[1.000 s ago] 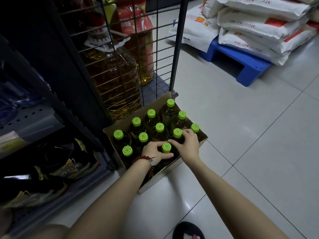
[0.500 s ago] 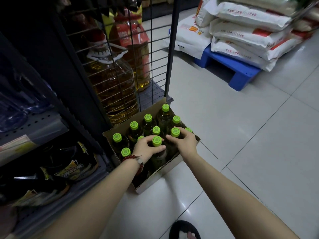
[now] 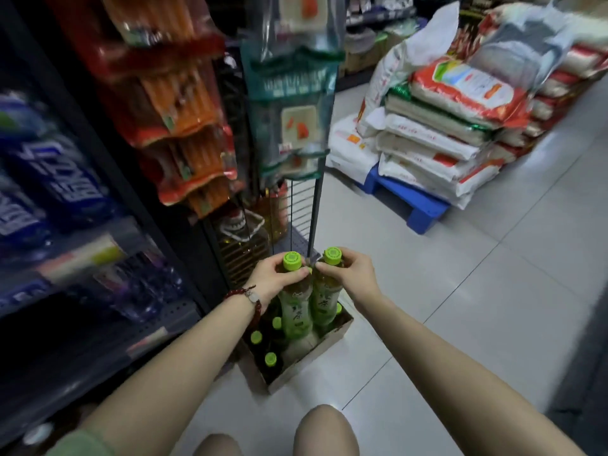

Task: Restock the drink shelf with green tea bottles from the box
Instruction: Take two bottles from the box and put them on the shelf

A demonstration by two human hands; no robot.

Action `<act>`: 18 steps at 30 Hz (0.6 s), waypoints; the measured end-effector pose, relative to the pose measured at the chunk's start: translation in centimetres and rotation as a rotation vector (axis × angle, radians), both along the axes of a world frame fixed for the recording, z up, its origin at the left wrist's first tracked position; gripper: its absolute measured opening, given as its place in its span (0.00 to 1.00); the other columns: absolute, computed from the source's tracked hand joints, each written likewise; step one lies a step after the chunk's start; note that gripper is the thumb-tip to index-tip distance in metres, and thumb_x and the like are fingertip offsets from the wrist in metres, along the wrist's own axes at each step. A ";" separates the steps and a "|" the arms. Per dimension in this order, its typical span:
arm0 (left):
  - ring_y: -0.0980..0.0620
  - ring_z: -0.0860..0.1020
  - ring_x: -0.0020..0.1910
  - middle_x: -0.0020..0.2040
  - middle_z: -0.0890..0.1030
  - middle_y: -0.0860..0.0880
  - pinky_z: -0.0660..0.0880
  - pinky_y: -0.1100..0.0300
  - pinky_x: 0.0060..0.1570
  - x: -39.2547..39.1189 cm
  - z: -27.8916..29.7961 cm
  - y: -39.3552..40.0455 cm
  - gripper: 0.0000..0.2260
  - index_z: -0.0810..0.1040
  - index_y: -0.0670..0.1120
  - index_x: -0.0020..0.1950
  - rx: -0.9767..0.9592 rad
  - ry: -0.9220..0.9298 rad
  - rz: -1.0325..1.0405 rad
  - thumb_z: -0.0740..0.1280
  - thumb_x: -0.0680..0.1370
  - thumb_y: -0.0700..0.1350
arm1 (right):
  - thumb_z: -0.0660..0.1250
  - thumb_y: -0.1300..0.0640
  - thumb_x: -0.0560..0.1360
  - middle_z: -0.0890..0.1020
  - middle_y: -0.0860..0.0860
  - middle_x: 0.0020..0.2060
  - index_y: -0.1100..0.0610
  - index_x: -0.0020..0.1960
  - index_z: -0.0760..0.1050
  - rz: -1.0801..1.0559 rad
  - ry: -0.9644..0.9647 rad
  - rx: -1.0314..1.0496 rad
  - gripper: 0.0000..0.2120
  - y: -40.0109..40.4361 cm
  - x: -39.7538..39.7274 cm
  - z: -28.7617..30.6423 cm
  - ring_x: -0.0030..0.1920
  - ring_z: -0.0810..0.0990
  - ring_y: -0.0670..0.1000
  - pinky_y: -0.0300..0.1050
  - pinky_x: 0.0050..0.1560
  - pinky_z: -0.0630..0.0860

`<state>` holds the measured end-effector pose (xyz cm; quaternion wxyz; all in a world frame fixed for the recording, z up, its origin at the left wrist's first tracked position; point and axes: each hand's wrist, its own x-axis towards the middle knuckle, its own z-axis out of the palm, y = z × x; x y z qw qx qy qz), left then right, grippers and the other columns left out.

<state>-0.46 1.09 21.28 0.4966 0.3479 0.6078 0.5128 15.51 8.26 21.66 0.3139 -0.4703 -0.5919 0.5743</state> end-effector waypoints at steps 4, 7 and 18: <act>0.55 0.81 0.44 0.45 0.84 0.50 0.77 0.66 0.44 -0.4 10.3 0.2 0.07 0.82 0.48 0.46 0.002 -0.010 -0.030 0.74 0.69 0.41 | 0.77 0.63 0.66 0.83 0.52 0.36 0.58 0.40 0.81 0.034 0.025 -0.009 0.07 0.5 -0.1 10.3 0.37 0.80 0.47 0.44 0.44 0.80; 0.49 0.81 0.47 0.48 0.84 0.46 0.76 0.56 0.54 -0.5 17.5 0.3 0.08 0.83 0.47 0.48 0.008 -0.049 -0.053 0.74 0.69 0.41 | 0.77 0.64 0.66 0.85 0.44 0.32 0.53 0.39 0.81 0.043 0.050 -0.009 0.08 0.6 -0.3 17.5 0.34 0.82 0.40 0.31 0.36 0.77; 0.48 0.83 0.41 0.42 0.85 0.45 0.80 0.58 0.41 -1.1 41.8 -1.3 0.13 0.83 0.43 0.47 0.048 -0.118 -0.102 0.76 0.64 0.40 | 0.77 0.63 0.66 0.86 0.47 0.35 0.55 0.42 0.83 0.161 0.117 0.144 0.07 -0.3 -0.2 40.9 0.38 0.84 0.45 0.38 0.41 0.80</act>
